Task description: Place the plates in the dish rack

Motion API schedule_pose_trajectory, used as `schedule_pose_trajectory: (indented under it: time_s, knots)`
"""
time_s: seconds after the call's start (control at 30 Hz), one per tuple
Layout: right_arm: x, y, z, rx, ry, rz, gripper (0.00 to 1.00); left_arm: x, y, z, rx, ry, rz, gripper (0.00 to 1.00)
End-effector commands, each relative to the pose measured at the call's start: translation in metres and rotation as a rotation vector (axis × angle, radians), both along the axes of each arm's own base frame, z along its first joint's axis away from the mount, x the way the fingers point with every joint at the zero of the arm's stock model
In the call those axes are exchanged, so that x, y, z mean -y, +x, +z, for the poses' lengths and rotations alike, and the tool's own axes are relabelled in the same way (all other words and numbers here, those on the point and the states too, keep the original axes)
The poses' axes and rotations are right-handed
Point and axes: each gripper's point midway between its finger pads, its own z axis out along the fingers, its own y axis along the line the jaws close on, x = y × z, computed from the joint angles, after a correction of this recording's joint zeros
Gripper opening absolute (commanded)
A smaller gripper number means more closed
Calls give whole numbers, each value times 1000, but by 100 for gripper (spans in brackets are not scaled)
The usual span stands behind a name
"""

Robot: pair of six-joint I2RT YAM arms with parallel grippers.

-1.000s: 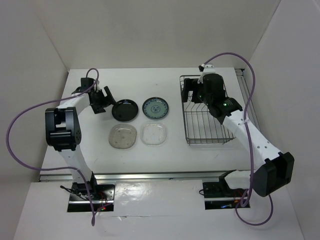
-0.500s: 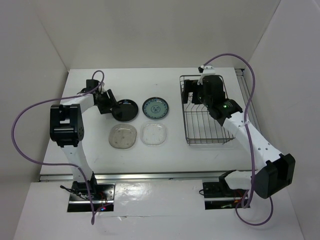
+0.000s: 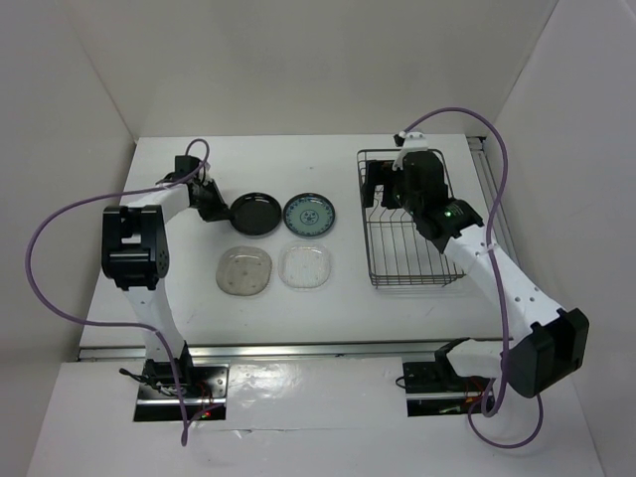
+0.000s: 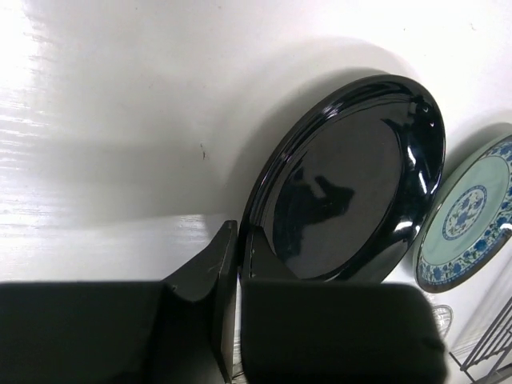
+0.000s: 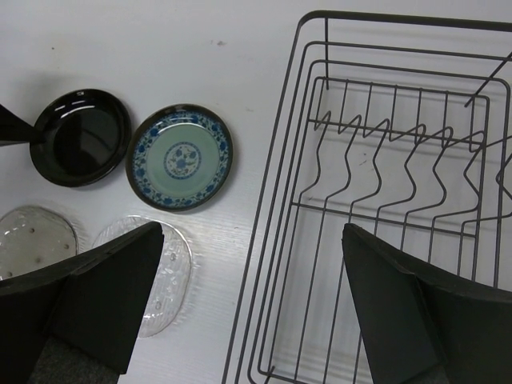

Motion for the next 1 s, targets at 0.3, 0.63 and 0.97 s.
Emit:
schedule_pose_trajectory:
  time_s: [0.3, 0.63, 0.97]
  knots:
    - [-25, -1, 18, 72, 73, 107, 100, -16, 5, 97, 215, 130, -21, 0]
    - [-110, -12, 30, 184, 307, 559, 100, 64, -27, 207, 589, -209, -364, 0]
    - [-141, 21, 11, 149, 362, 629, 95, 96, -49, 223, 647, -410, -516, 0]
